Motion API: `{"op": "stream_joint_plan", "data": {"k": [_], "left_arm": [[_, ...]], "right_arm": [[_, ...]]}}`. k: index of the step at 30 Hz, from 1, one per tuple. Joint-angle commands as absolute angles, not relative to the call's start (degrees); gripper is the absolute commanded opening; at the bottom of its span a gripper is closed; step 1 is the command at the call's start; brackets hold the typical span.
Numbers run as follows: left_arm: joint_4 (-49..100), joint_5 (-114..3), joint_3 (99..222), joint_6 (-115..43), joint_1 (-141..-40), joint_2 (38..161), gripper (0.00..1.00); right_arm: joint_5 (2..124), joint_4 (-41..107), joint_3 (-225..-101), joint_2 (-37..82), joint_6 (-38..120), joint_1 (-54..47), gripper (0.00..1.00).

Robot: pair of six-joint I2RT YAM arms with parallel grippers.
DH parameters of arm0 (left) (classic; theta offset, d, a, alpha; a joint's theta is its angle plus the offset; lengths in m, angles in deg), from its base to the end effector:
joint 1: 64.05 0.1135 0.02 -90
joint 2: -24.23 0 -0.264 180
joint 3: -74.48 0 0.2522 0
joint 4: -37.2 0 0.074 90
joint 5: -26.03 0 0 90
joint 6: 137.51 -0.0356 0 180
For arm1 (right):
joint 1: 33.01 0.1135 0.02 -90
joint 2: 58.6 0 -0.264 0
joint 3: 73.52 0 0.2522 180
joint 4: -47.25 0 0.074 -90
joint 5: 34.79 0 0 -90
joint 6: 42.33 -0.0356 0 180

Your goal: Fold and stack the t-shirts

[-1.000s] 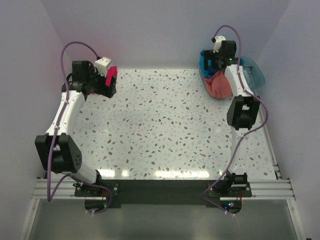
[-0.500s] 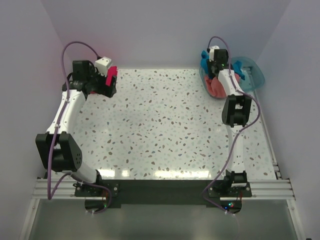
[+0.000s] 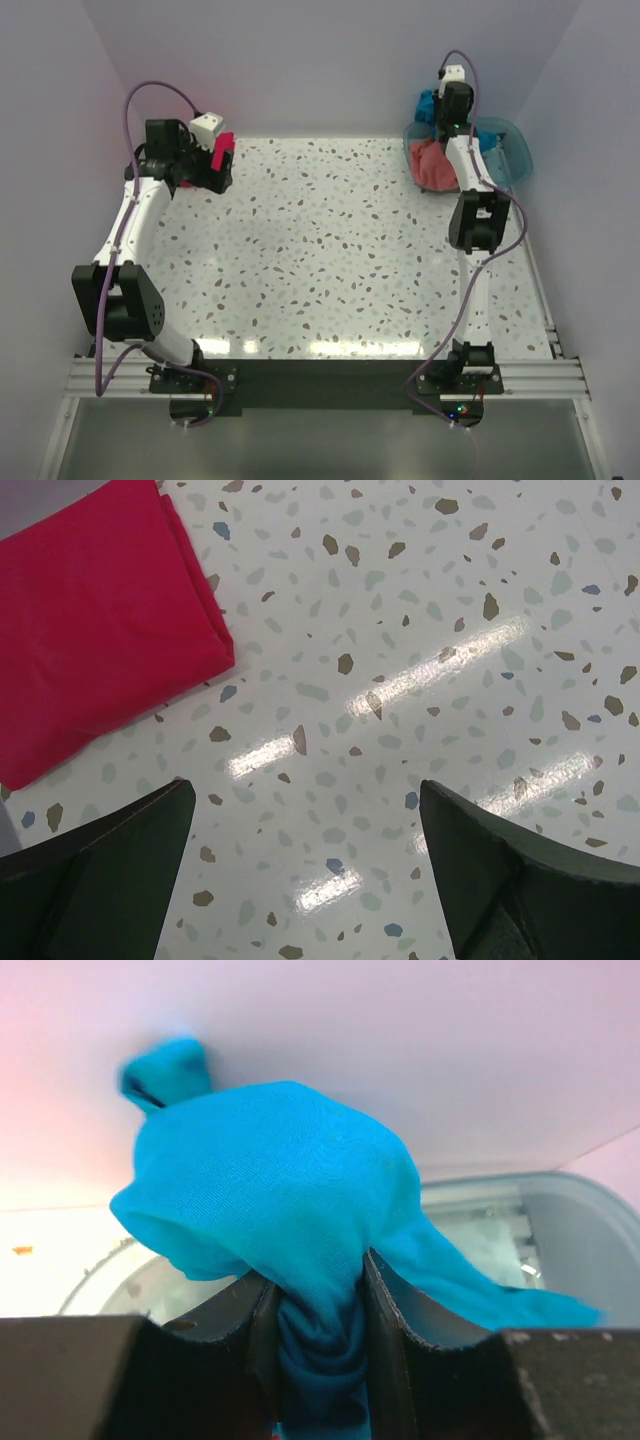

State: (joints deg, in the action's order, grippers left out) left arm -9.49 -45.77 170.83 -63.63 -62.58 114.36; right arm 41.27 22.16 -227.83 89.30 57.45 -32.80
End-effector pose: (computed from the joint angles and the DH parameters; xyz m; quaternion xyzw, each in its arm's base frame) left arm 0.3535 -0.0021 0.3348 0.1800 0.8808 -0.0787 0.4307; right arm 0.5971 -0.0064 0.2472 0.0003 0.8096 -0.1465 0.5684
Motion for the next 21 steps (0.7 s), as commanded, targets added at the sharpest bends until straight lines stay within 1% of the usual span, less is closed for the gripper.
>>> {"op": "stream_joint_plan", "data": {"k": [1,5,8,11,15,19,20,21], "left_arm": [[-9.52,-45.07,173.14,-64.3,-62.65,113.79,1.0],[-9.17,-44.72,173.49,-63.86,-62.73,113.53,1.0],[-9.17,-44.55,173.5,-63.51,-62.65,113.26,1.0],[-9.08,-44.55,173.5,-63.25,-62.73,113.09,1.0],[-9.17,-44.11,173.85,-63.07,-62.65,113.09,1.0],[-9.26,-44.28,175.51,-62.02,-62.65,113.09,1.0],[-9.26,-44.11,176.04,-61.84,-62.73,113.17,1.0],[-9.35,-43.93,176.57,-61.67,-62.73,113.17,1.0]], "right_arm": [[42.03,32.52,-231.94,80.63,53.47,-32.83,0.0],[42.29,32.79,-231.16,77.47,53.21,-32.92,0.0],[42.9,36.12,-227.47,71.93,51.54,-34.5,0.0],[43.69,37.88,-227.02,67.89,50.66,-34.59,0.0],[49.57,37.01,-227.38,62.53,48.64,-34.59,0.0],[61.58,34.03,-224.05,55.59,44.08,-34.5,0.0],[64.41,33.67,-222.99,52.35,43.2,-34.42,0.0],[67.22,33.49,-220.37,50.84,42.67,-34.33,0.0]]}}
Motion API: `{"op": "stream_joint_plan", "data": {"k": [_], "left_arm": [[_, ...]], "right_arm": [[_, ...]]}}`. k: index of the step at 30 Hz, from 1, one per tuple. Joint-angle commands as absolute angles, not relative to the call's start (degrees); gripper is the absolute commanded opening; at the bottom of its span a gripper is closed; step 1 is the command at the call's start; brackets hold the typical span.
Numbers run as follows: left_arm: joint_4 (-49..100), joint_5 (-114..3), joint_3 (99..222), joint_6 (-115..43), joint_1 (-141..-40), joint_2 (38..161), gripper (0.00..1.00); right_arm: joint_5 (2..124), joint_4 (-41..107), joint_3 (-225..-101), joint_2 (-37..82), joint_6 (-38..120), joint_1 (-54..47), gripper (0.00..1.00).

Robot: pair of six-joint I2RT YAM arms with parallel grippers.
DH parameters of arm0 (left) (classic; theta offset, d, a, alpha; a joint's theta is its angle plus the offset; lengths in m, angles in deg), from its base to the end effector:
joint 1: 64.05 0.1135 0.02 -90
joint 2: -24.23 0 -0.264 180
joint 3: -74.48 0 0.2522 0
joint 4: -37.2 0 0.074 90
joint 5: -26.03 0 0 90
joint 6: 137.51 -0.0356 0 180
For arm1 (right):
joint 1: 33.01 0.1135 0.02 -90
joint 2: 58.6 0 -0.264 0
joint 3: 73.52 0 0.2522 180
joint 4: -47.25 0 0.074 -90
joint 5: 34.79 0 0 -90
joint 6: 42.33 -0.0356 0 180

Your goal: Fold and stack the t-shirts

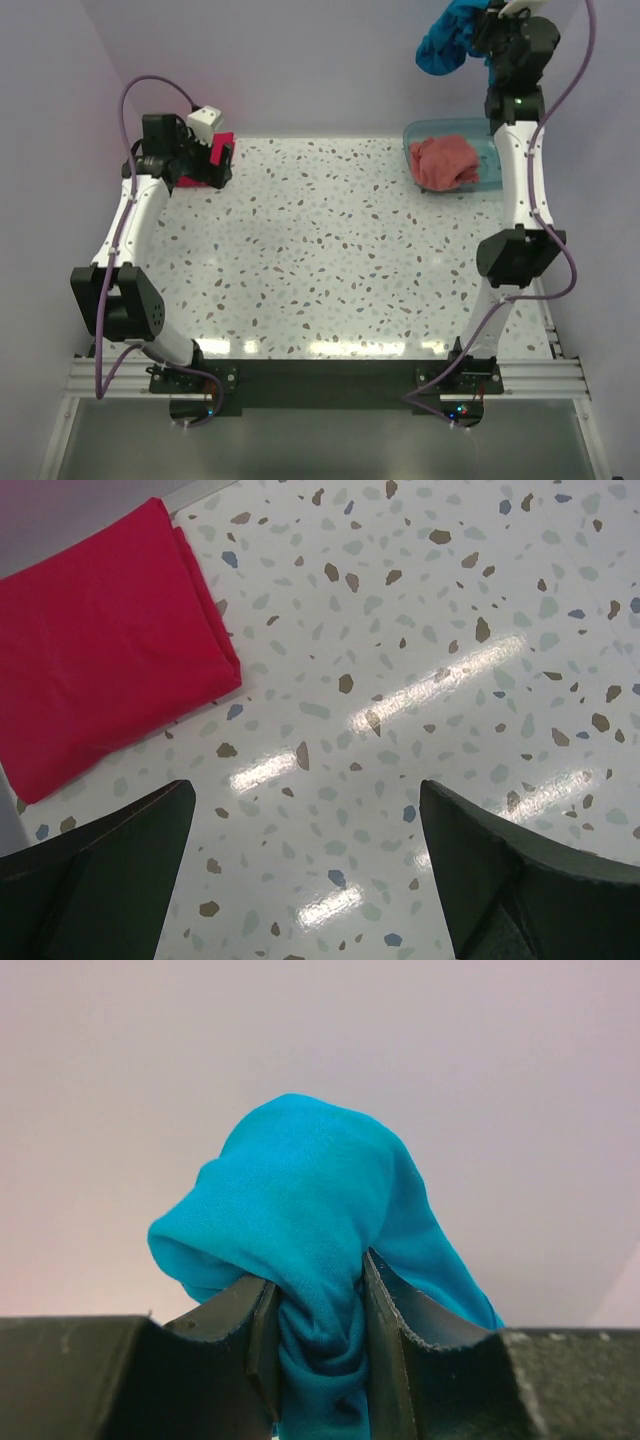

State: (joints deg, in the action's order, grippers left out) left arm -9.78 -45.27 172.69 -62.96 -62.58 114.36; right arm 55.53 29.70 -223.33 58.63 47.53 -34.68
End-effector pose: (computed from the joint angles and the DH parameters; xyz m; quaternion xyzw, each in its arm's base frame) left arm 0.3543 -0.0023 0.3453 0.1779 0.8751 -0.0824 0.4425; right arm 0.4590 -0.0132 0.5125 0.0074 0.6085 -0.0089 0.7935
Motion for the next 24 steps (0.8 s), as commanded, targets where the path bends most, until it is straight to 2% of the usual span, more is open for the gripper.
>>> {"op": "stream_joint_plan", "data": {"k": [1,5,8,9,10,13,16,18,21,22,24], "left_arm": [[-9.43,-43.23,177.53,-61.49,-62.65,113.26,1.0],[-9.7,-40.16,179.47,-60.52,-62.56,113.61,1.0],[-9.79,-38.4,180.26,-59.56,-62.38,113.7,1.0],[-9.87,-37.61,180.26,-59.56,-62.38,113.79,1.0],[-10.31,-37.34,180.35,-59.56,-62.38,114.05,1.0],[-12.41,-35.94,180.35,-61.04,-62.29,114.84,1.0],[-14.96,-33.3,178.16,-65.25,-62.38,114.67,1.0],[-15.5,-31.73,175.71,-66.76,-62.47,114.14,1.0],[-16.73,-30.75,174.29,-68.78,-62.73,114.05,1.0],[-17.08,-30.75,174.11,-69.13,-62.73,114.14,1.0],[-17.26,-31.45,174.2,-69.49,-62.73,114.4,1.0]], "right_arm": [[69.16,30.71,-219.04,49.17,41.44,-34.16,0.0],[81.1,23.31,-211.84,42.23,39.85,-30.48,0.0],[84.12,18.74,-201.48,35.9,41.77,-25.65,0.0],[83.86,15.68,-195.97,33.88,44.48,-24.06,0.14],[83.6,13.91,-193.74,33.17,45.38,-22.83,0.49],[82.46,7.69,-187.4,32.81,47.4,-21.94,0.99],[79.65,2.39,-182.39,33.07,52.5,-21.94,0.98],[77.46,1.59,-177.21,33.33,55.13,-21.94,0.92],[68.33,3.07,-172.99,36.31,57.25,-22.02,0.64],[64.91,3.17,-172.97,37.98,57.95,-22.29,0.45],[61.81,2.91,-174.45,42.98,59.01,-22.46,0.24]]}}
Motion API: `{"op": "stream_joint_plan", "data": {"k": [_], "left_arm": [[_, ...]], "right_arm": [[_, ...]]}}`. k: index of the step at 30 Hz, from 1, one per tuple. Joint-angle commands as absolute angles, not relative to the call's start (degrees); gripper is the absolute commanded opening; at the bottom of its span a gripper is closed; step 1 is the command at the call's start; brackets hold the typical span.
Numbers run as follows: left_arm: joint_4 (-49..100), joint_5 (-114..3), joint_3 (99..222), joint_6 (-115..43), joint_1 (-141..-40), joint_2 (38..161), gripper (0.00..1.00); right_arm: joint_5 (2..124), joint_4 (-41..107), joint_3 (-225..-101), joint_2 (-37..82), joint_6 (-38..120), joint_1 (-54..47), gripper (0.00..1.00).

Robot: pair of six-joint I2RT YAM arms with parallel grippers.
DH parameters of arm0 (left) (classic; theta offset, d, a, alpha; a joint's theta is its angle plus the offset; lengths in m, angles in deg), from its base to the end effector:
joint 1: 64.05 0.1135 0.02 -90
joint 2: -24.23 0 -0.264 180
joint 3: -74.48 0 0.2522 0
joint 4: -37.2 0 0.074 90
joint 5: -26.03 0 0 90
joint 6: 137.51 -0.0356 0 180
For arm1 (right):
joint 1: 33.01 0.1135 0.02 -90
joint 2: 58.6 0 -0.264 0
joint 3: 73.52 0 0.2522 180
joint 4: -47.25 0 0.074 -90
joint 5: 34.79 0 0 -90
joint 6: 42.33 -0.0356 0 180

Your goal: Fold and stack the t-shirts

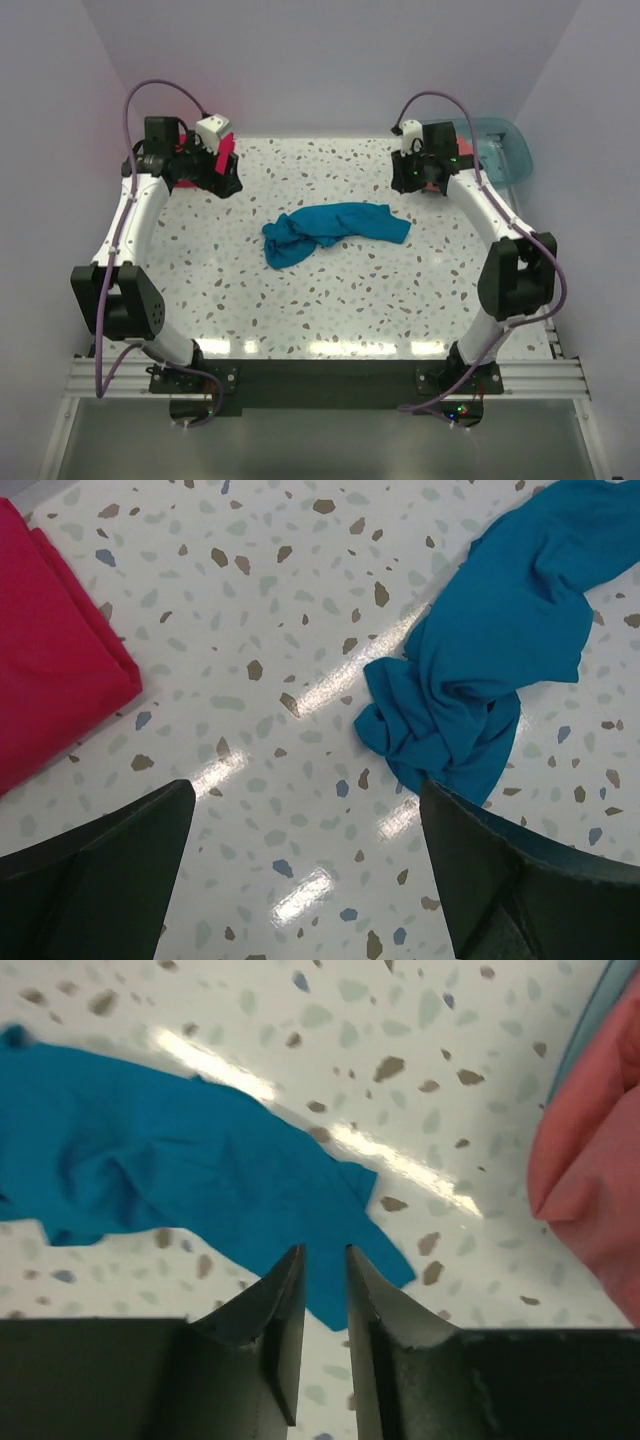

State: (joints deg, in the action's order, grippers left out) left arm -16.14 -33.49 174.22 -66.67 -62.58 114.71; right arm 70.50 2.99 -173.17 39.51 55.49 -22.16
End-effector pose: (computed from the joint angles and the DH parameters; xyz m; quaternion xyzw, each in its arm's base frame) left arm 0.3467 -0.0092 0.3453 0.2379 0.8621 -0.1707 0.4136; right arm 0.3802 0.0824 0.3081 -0.1999 0.8873 0.1323 0.3941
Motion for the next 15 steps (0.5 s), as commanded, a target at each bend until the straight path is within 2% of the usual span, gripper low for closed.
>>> {"op": "stream_joint_plan", "data": {"k": [1,3,8,12,15], "left_arm": [[-17.52,-31.8,174.29,-69.92,-62.73,114.75,1.0],[-17.61,-32.76,174.2,-70.28,-62.82,114.76,1.0],[-17.7,-32.95,172.53,-71.16,-62.91,115.19,1.0],[-17.78,-31.71,169.46,-73.09,-65.09,116.6,1.0],[-18.05,-32.59,167.62,-74.41,-67.83,118.88,1.0]], "right_arm": [[59.89,2.3,-175.34,44.66,59.27,-22.9,0.12],[57.77,1.76,-177.79,49.4,59.19,-23.25,0.06],[50.48,1.14,-184.64,58.28,59.63,-25.19,0.01],[45.37,5.36,-191.33,64.26,60.76,-27.03,0.04],[45.01,5.11,-198.09,67.87,61.64,-27.47,0.14]]}}
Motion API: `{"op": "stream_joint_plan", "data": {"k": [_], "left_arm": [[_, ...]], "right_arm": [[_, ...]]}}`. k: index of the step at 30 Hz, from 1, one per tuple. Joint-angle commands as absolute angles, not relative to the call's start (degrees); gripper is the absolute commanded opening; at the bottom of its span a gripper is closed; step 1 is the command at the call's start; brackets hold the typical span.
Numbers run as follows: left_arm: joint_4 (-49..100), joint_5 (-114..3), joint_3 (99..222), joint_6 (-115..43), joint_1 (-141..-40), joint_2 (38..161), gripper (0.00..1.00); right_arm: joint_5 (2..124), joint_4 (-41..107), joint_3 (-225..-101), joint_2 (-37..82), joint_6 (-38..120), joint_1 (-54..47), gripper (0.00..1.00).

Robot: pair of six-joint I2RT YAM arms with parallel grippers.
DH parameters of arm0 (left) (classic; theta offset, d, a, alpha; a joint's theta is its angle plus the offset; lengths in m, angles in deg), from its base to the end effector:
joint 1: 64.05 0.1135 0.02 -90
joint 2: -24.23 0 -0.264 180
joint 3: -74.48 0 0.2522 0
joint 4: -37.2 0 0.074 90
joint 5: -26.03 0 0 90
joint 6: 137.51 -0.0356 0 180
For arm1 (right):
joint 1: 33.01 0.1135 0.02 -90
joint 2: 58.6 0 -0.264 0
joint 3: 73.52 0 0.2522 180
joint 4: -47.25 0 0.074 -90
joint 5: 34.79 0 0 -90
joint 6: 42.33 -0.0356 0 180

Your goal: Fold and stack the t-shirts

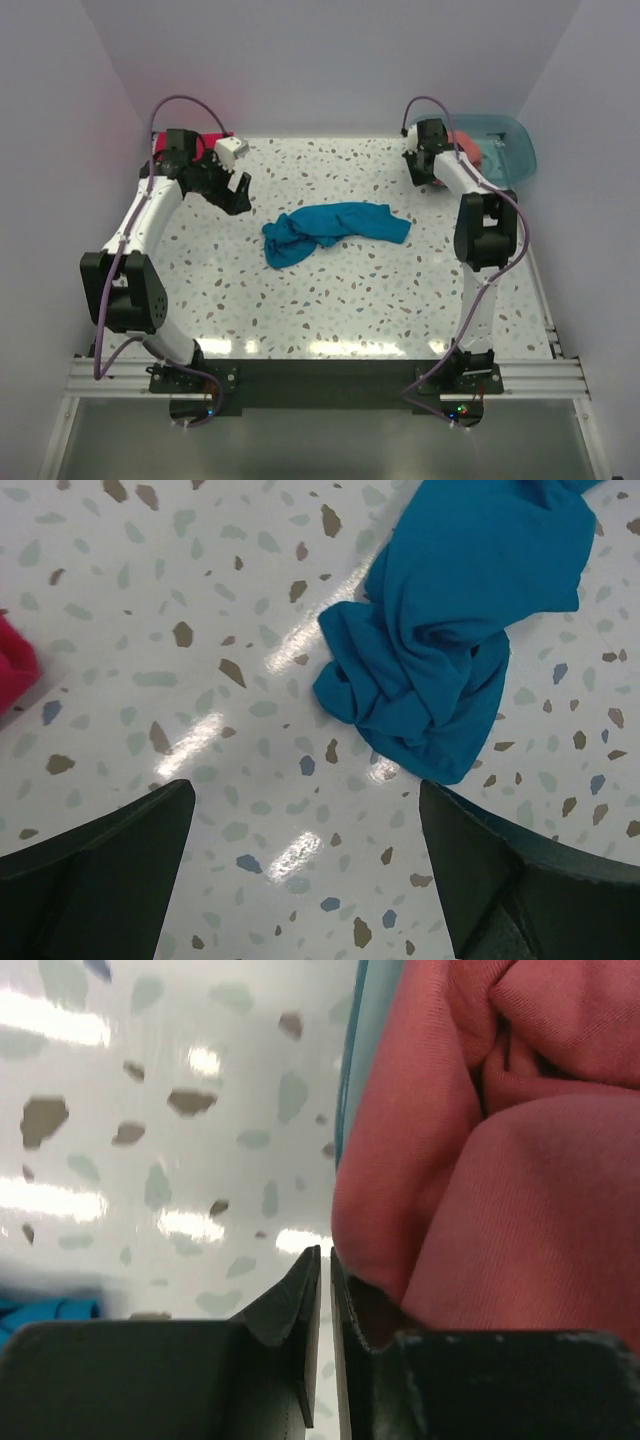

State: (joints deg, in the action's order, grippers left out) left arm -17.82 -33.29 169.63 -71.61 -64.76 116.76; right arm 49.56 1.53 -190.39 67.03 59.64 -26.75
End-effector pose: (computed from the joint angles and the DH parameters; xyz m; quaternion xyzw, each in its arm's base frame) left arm 0.3472 -0.0225 0.3059 0.2794 0.8733 -0.1822 0.3551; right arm 0.4841 0.0496 0.2006 -0.1358 0.9416 -0.0621 0.3019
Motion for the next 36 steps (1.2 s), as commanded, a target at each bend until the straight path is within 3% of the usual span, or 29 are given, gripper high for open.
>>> {"op": "stream_joint_plan", "data": {"k": [1,2,3,5,6,9,17,23,29,36], "left_arm": [[-17.53,-32.59,167.35,-74.5,-68.53,120.28,1.0],[-17.17,-32.68,167.0,-74.41,-69.75,120.9,1.0],[-15.52,-33.72,166.03,-73.54,-70.37,122.13,1.0],[-13.75,-35.22,165.41,-71.96,-71.87,123.45,1.0],[-12.78,-35.49,165.5,-70.82,-72.05,124.94,1.0],[-11.72,-36.02,166.63,-69.23,-72.67,128.54,0.96],[-10.05,-34.53,168.31,-64.31,-73.98,135.58,0.86],[-7.85,-32.69,168.31,-61.05,-73.9,138.05,0.77],[-9.69,-29.08,169.18,-61.22,-72.41,134.36,0.76],[-12.07,-26.97,172.09,-59.12,-67.04,133.39,0.76]], "right_arm": [[47.97,4.06,-199.85,68.83,62.17,-27.47,0.17],[48.35,3.35,-201.78,68.67,62.35,-27.3,0.19],[49.57,2.39,-201.97,68.23,62.7,-27.21,0.31],[56.86,-0.33,-200.84,65.78,63.4,-27.12,0.43],[59.84,-4.17,-200.05,64.55,64.54,-27.12,0.57],[70.04,-11.4,-194.26,60.07,67.79,-27.03,0.7],[70.24,-13.36,-182.47,58.64,68.24,-26.59,0.7],[68.75,-9.23,-181.32,63.3,65.34,-26.24,0.67],[70.32,-9.13,-181.94,65.06,64.37,-26.16,0.61],[71.11,-11.24,-182.38,66.21,66.21,-26.24,0.27]]}}
